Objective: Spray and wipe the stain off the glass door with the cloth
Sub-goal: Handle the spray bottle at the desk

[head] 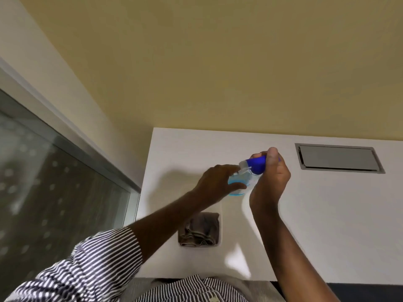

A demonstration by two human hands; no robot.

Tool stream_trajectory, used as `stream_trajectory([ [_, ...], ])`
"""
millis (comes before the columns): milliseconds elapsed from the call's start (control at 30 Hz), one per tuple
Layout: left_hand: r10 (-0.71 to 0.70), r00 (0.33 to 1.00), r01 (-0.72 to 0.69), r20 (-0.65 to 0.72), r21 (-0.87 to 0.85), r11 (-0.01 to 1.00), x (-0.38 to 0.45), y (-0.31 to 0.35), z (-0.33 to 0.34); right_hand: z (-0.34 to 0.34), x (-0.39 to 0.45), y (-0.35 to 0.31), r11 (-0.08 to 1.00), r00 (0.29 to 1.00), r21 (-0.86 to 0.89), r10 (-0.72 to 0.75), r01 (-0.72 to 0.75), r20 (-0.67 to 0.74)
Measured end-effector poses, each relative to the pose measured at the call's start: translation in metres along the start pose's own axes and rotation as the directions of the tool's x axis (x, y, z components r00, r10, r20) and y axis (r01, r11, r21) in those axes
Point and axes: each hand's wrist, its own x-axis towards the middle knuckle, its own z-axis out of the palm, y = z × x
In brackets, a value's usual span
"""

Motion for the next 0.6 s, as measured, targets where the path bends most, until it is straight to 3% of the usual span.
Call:
stream_trajectory([
  [233, -0.049, 0.999, 0.047, 0.012, 0.085, 0.995, -0.038, -0.025, -0.054, 0.03, -0.026, 0.005, 0.992, 0.992, 0.04, 0.116, -0.118, 0.054],
  [600, -0.229, 0.973, 0.227, 0.017, 0.081, 0.97, -0.052, -0.091, -0.029, 0.042, -0.056, 0.068, 0.975, 0.95, -0.135, 0.204, -0.176, 0.236],
])
